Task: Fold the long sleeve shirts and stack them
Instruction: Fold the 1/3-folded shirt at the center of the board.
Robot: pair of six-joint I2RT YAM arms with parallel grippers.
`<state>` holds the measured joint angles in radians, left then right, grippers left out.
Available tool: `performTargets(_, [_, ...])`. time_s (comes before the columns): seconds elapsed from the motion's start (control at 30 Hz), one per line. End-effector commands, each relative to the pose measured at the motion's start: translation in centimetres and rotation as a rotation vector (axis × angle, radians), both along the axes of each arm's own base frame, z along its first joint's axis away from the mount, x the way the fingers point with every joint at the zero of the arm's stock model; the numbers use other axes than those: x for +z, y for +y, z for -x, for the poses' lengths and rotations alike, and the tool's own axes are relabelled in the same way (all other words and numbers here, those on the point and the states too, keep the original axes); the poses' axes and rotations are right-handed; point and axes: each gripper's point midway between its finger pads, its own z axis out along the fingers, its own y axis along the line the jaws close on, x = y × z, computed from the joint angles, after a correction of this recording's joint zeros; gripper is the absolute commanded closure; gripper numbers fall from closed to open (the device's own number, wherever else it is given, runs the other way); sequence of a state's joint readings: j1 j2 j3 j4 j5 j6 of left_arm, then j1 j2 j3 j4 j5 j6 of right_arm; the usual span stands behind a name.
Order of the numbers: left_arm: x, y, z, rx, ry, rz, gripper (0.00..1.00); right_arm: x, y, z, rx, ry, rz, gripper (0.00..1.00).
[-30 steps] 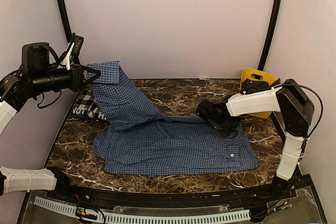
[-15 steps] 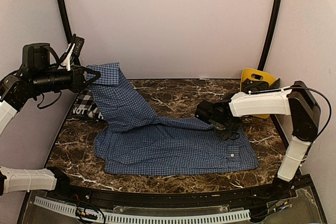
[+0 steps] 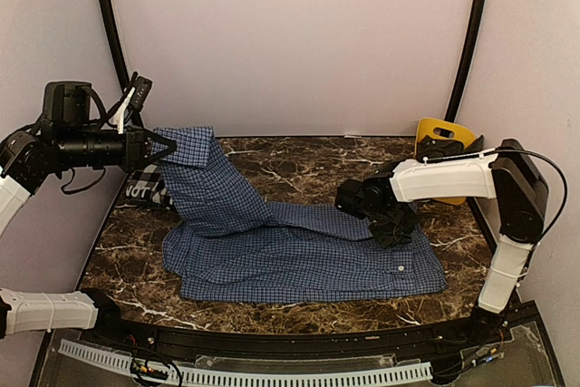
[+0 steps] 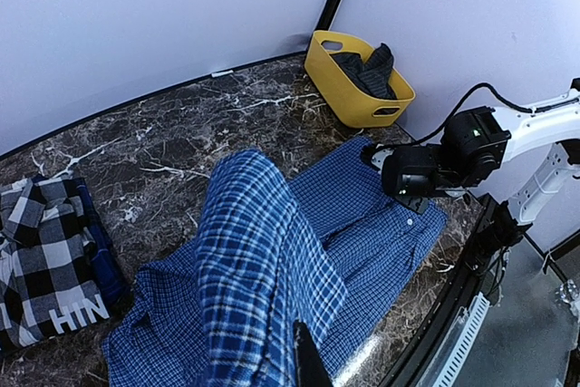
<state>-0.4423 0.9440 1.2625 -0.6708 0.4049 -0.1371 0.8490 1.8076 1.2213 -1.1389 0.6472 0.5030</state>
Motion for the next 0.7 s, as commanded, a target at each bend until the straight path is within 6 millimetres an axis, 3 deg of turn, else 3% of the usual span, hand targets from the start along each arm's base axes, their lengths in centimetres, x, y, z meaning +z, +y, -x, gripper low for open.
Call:
performTargets(0.0, [-0.4,-0.2,1.3,-0.051,0.002,-0.009,1.00,0.2,-2.0,1.2,-0.095,0.015,0.052,0.78])
performTargets(0.2, [-1.0,-0.7,1.4,-0.100,0.005,-0.026,1.00,1.4,-3.6,1.2,-0.146,-0.039,0.057,0.74])
performTargets(0.33, [-1.0,-0.9,1.7,-0.124,-0.001,-0.025,1.00,2.3,-3.0,0.9,-0.137,-0.058,0.030,0.73])
performTargets(0.43, [-1.1,-1.3,2.0,-0.154,0.002,-0.015,1.00,2.9,-0.9,0.0,-0.086,-0.093,-0.066,0.73])
performTargets(0.57, [-2.3,-1.5,1.4,-0.144,0.038,-0.022,1.00,3.6,4.2,-1.9,0.050,-0.116,-0.340,0.70])
performTargets(0.67, [-3.1,-2.3,1.0,-0.174,0.076,-0.006,1.00,4.4,6.4,-3.0,0.101,-0.147,-0.434,0.69])
